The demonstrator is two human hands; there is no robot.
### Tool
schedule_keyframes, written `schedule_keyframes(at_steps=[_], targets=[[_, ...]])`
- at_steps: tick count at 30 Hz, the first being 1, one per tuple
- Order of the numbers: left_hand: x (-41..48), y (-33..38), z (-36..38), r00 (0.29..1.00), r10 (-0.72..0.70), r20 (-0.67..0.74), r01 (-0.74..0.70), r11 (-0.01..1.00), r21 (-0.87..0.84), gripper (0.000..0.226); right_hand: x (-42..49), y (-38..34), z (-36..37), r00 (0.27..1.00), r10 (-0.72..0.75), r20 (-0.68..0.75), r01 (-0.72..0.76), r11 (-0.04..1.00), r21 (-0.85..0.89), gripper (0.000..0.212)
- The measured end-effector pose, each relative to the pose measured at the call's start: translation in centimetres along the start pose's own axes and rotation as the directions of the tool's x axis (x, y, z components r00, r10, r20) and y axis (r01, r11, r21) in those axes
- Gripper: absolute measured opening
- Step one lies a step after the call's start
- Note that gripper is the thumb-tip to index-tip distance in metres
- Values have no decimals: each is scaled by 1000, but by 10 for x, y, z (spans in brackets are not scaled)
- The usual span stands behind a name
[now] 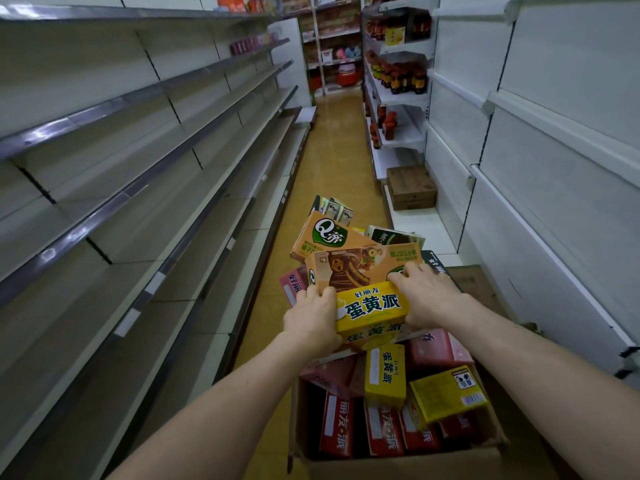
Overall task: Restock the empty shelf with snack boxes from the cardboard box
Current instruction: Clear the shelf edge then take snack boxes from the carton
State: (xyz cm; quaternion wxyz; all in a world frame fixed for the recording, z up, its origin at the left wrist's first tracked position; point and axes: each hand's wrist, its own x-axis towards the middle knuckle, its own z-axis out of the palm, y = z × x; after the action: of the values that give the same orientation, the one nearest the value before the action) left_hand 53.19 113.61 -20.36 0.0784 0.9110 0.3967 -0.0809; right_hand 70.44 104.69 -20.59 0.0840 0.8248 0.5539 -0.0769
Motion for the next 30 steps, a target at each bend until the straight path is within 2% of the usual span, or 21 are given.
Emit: schedule_keyframes(at_steps=[14, 20, 25, 30], targets=[[-24, -8, -31, 1000, 11, 1, -11, 1000, -3, 83, -23, -2, -34, 995, -94, 17, 94, 996, 12, 93], [-37, -20, -53, 1000, 22, -22, -22, 999, -33, 81, -24, -11, -57, 991, -137, 1, 137, 990, 30, 87], [-57, -60, -88, 999, -36, -37, 28, 977, -212, 76, -25, -23, -91, 974, -224, -39, 227, 947, 229, 89], [-89, -105, -112, 990, -140, -22, 109, 849, -517, 83, -28, -55, -128, 926, -353, -135, 378, 874, 307, 84]])
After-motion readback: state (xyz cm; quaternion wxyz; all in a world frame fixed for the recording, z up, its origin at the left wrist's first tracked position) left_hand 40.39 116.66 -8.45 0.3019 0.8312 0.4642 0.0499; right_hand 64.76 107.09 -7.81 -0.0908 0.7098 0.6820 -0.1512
